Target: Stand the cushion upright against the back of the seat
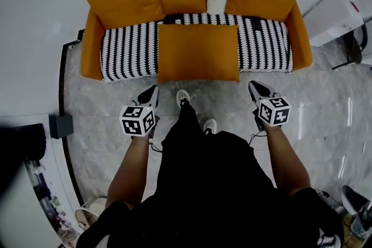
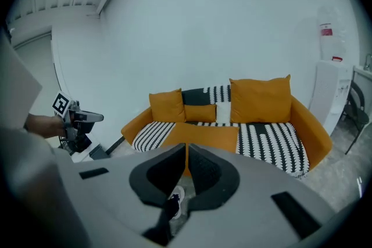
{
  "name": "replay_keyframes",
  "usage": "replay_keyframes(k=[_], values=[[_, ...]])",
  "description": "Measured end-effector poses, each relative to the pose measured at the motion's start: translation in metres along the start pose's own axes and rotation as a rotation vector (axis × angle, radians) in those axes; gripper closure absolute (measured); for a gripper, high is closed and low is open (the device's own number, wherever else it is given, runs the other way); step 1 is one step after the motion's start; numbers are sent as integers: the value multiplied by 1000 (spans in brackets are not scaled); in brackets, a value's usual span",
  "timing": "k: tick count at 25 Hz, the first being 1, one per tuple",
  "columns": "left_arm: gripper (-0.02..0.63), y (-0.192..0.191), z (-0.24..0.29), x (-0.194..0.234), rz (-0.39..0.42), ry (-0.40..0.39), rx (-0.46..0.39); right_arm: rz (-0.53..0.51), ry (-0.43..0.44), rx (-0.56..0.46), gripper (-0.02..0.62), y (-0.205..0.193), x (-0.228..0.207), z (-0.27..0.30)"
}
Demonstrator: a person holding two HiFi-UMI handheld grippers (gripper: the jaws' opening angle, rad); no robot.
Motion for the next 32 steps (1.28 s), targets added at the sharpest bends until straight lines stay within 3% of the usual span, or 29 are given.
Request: replay_keyframes(k=[7, 15, 20, 24, 28, 32], values=[[589, -28, 61, 66, -60, 58, 114, -34, -52, 184, 554, -43, -15, 66], [588, -98, 115, 131, -85, 88, 374, -56, -146, 455, 552, -118, -35, 144], [585, -147, 148, 162, -120, 74, 510, -88, -188, 542, 552, -144, -46, 185], [498, -184, 171, 175, -152, 78, 598, -205, -185, 614, 548, -163, -55, 218], [482, -214, 191, 191, -165, 102, 654, -272, -192, 665, 467, -180, -66, 246], [479, -230, 212, 211, -101, 101, 702, -291, -232, 680, 451, -190, -81, 269]])
Point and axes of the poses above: the fingertips, and each gripper's own axes: z forward along the fingers, x to its left, y out of its top, the point moved 10 cm from there along -z, backward along the fingers, and after that the axes turned 9 degrees about -y, right-handed, at the moved point
